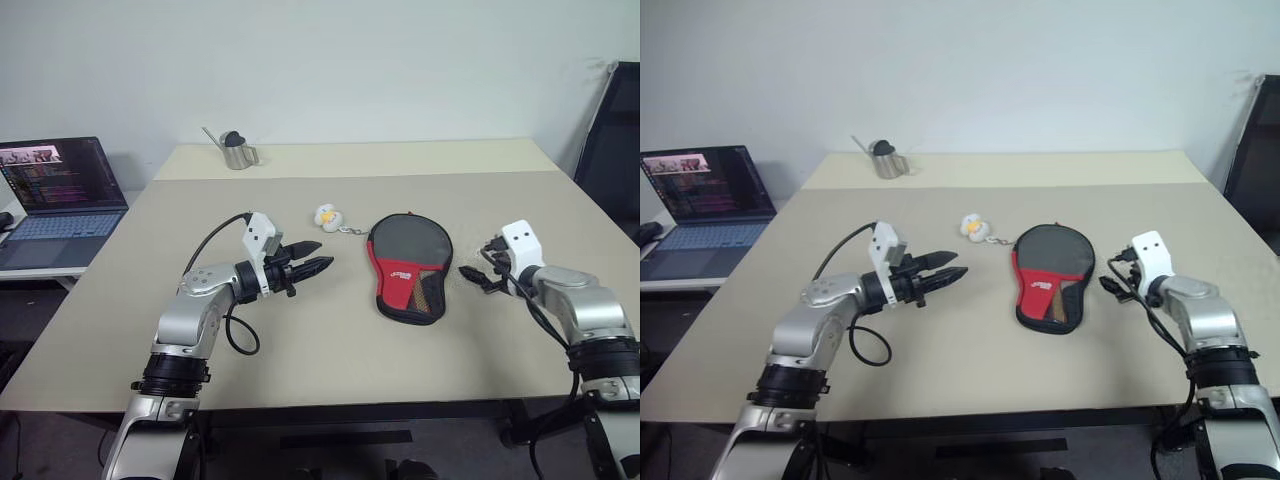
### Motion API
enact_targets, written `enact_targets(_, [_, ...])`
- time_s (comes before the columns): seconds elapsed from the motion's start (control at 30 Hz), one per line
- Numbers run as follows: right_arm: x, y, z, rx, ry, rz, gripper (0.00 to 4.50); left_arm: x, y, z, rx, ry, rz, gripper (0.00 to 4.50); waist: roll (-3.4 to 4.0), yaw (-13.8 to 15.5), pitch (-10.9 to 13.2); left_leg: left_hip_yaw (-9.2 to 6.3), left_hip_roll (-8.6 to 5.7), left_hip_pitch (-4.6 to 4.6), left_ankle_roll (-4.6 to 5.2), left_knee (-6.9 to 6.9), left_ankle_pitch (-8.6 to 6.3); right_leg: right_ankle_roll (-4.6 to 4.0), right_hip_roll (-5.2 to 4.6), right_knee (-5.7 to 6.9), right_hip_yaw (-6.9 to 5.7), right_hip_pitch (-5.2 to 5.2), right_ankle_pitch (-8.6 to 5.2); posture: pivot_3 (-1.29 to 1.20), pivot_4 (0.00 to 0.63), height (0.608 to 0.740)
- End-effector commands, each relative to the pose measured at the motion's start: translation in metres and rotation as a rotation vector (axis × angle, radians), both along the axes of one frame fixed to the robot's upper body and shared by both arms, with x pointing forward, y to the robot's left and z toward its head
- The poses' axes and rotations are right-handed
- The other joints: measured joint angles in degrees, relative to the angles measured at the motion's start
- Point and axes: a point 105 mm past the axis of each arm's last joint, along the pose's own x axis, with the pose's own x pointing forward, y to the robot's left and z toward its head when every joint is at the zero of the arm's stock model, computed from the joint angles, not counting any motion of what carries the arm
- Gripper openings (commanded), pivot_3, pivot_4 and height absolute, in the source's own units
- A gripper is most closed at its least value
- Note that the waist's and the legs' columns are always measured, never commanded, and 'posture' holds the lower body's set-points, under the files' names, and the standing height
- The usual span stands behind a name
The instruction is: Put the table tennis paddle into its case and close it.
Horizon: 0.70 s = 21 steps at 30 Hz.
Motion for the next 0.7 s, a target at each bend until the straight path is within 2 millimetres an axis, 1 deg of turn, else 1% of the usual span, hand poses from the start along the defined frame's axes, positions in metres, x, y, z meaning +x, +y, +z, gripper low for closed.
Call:
enact_targets(0.03, [-0.006,0.020,0.024,0.175,-0.026,0.066,4.47,-0.003,-0.003,0.013,0.002,-0.052,-0.022,2.20,0.00,-0.02,0.00,-0.01,0.00,0.00,0.01,0.00,0.00,0.00,0.00,0.01,0.00,0.00,0.00,0.00,0.150,0.740])
enact_targets(0.07, [-0.008,0.025,0.021,0.204,-0.007,0.078,4.47,-0.003,-0.004,0.013,0.002,-0.052,-0.025,2.20,0.00,-0.04,0.00,-0.02,0.01,0.01,0.01,0.00,0.00,0.00,0.01,0.01,-0.01,0.00,0.00,0.00,0.150,0.740])
enact_targets(0.23, [-0.013,0.041,0.004,0.220,0.044,0.090,4.47,-0.002,-0.007,0.015,0.001,-0.053,-0.035,2.20,0.00,0.26,0.00,-0.04,-0.02,-0.01,0.07,0.02,-0.04,0.00,-0.01,0.02,-0.02,0.01,0.00,0.00,0.150,0.740])
enact_targets(0.33, [-0.013,0.047,-0.006,0.179,0.051,0.092,4.47,-0.003,-0.008,0.014,0.003,-0.053,-0.039,2.20,0.00,0.25,0.00,-0.04,-0.02,-0.01,0.05,0.02,-0.03,0.00,-0.01,0.02,-0.01,0.00,0.00,0.00,0.150,0.740])
enact_targets(0.5, [-0.010,0.054,-0.014,0.140,0.056,0.096,4.47,-0.003,-0.008,0.014,0.004,-0.054,-0.039,2.20,0.00,0.18,0.00,-0.03,-0.01,0.01,0.05,0.01,-0.03,0.00,-0.01,0.04,-0.01,-0.01,0.00,0.00,0.150,0.740])
enact_targets(0.7, [-0.013,0.081,-0.024,0.141,0.095,0.182,4.47,-0.003,-0.007,0.015,0.004,-0.055,-0.034,2.20,0.00,0.12,0.00,-0.03,-0.01,0.01,0.04,0.01,-0.02,0.00,-0.01,0.04,0.00,-0.01,0.00,0.00,0.150,0.740])
